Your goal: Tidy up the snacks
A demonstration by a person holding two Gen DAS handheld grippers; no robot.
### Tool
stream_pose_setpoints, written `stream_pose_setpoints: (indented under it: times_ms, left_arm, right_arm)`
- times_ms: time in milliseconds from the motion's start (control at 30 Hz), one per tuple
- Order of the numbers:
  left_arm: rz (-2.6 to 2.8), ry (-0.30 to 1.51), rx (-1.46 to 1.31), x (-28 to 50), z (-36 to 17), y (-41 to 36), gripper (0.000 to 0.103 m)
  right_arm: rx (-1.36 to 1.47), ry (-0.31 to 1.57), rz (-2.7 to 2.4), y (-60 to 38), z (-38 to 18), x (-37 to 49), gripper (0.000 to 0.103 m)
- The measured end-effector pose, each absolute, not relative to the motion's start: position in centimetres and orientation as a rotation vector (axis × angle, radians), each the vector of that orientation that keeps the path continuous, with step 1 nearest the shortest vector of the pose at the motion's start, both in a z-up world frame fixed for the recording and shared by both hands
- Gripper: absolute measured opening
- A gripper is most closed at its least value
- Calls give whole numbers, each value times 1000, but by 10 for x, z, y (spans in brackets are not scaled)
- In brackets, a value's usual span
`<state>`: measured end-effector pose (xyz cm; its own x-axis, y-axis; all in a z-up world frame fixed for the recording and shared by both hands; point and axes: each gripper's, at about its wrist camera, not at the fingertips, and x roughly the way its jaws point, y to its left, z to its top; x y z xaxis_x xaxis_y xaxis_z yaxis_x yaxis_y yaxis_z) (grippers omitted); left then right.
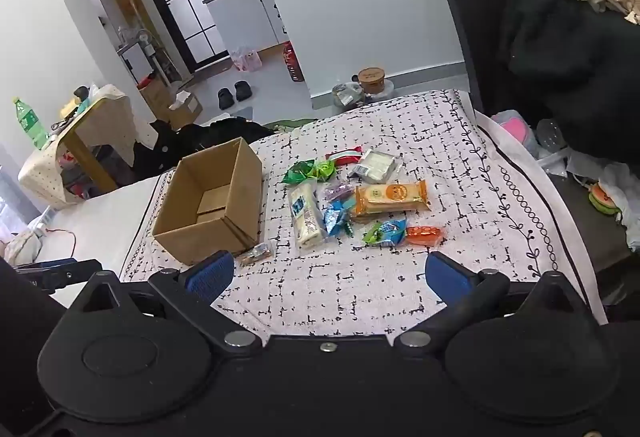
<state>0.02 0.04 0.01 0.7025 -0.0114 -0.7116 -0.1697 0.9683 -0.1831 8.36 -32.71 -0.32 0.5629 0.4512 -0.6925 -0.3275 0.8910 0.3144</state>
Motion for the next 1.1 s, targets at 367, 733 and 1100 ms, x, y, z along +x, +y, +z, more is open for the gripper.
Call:
stream_pose_setpoints:
  times_ms: [367, 733, 1100]
  left_arm:
    - [70, 797, -248, 2, 2, 2, 102]
    - [65, 787, -239, -4, 7, -8, 102]
    - [64, 788, -255, -8, 5, -5, 102]
  right_arm:
    - [152, 821, 467, -338, 6, 75, 103]
    - [129, 807, 504, -333, 10, 70, 103]
    - [103, 789, 525, -327, 16, 66, 103]
